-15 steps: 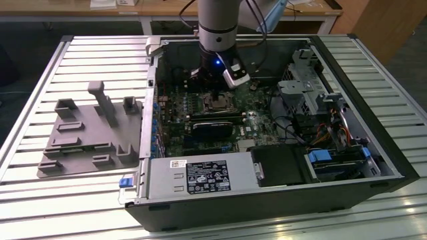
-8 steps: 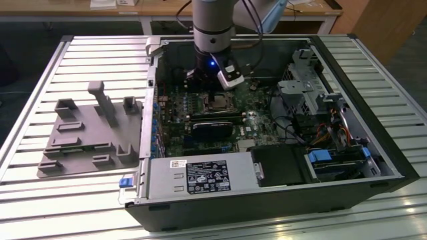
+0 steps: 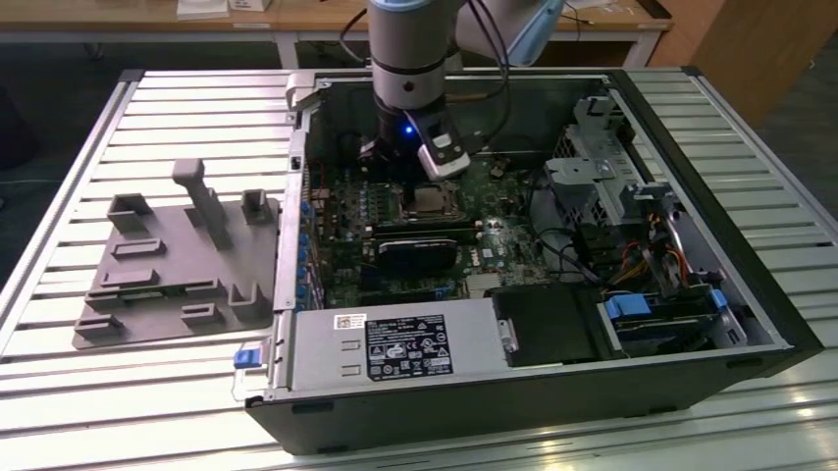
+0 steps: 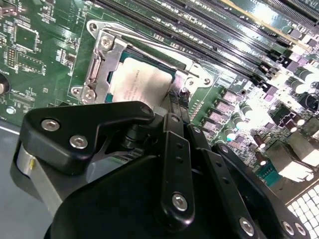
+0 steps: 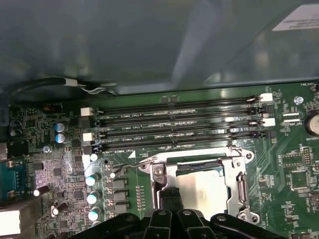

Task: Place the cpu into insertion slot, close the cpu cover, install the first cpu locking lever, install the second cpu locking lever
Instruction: 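Close the cpu cover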

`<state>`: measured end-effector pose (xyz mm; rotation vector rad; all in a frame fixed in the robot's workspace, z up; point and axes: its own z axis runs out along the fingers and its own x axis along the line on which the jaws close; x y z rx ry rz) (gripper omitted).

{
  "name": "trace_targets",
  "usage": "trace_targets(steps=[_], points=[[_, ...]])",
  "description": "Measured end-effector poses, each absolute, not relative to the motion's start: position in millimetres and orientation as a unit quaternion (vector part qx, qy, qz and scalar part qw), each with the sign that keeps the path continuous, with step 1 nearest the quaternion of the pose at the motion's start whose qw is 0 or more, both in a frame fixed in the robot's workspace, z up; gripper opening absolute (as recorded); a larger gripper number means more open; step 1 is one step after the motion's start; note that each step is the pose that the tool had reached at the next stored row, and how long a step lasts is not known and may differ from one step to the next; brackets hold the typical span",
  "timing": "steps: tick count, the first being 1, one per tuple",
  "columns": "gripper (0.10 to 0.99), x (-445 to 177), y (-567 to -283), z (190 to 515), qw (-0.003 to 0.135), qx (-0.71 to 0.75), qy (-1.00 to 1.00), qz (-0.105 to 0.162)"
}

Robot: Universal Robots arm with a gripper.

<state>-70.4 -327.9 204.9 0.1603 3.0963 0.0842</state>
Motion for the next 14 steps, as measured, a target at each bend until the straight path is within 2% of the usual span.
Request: trace_targets(steps=[14], points=[[0.106, -70.6, -327.9, 201.1, 0.02, 0.052, 0.998, 0.027]])
